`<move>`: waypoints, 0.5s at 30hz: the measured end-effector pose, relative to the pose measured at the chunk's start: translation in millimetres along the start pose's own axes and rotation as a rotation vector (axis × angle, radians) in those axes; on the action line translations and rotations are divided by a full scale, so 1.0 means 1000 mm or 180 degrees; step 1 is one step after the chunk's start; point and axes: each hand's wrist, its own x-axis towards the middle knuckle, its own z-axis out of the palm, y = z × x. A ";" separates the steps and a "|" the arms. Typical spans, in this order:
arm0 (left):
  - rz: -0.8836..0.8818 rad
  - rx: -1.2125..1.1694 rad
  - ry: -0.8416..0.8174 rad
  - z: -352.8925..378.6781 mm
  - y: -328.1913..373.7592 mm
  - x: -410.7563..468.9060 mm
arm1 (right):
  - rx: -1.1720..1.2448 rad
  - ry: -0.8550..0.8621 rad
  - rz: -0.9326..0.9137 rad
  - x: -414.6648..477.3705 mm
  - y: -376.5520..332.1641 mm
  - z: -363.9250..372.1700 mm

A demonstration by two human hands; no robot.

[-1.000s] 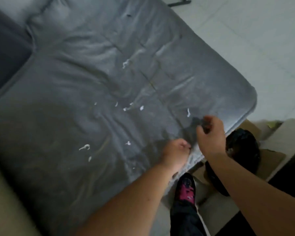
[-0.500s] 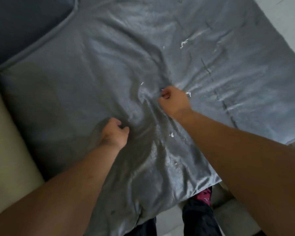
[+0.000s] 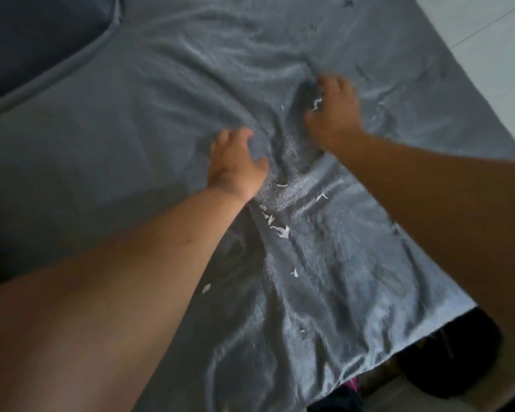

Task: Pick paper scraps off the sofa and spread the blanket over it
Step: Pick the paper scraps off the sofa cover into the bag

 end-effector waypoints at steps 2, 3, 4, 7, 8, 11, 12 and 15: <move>-0.0050 0.0154 -0.0036 0.012 -0.002 0.009 | -0.0272 -0.0222 -0.0041 0.020 0.001 0.012; -0.0006 0.0132 -0.0041 0.015 -0.003 0.009 | -0.0305 -0.0274 -0.0053 0.018 -0.001 0.016; 0.0015 0.0077 -0.0118 0.018 -0.004 0.003 | -0.0285 -0.0340 -0.0062 0.006 -0.001 0.019; -0.0085 -0.0008 -0.0867 0.018 -0.003 -0.033 | -0.0096 -0.0712 -0.0175 -0.059 0.003 0.017; -0.0162 -0.0017 -0.1236 0.015 -0.001 -0.049 | -0.0105 -0.0982 -0.0188 -0.085 0.005 0.011; -0.0267 -0.0124 -0.1810 0.010 0.002 -0.082 | -0.0249 -0.1817 -0.0551 -0.146 0.007 0.004; -0.0279 -0.0186 -0.1744 0.006 0.006 -0.084 | -0.0183 -0.1953 -0.0666 -0.159 0.005 0.000; 0.0263 0.0098 -0.0923 -0.002 0.015 -0.060 | 0.0387 -0.1621 -0.0713 -0.177 0.007 -0.014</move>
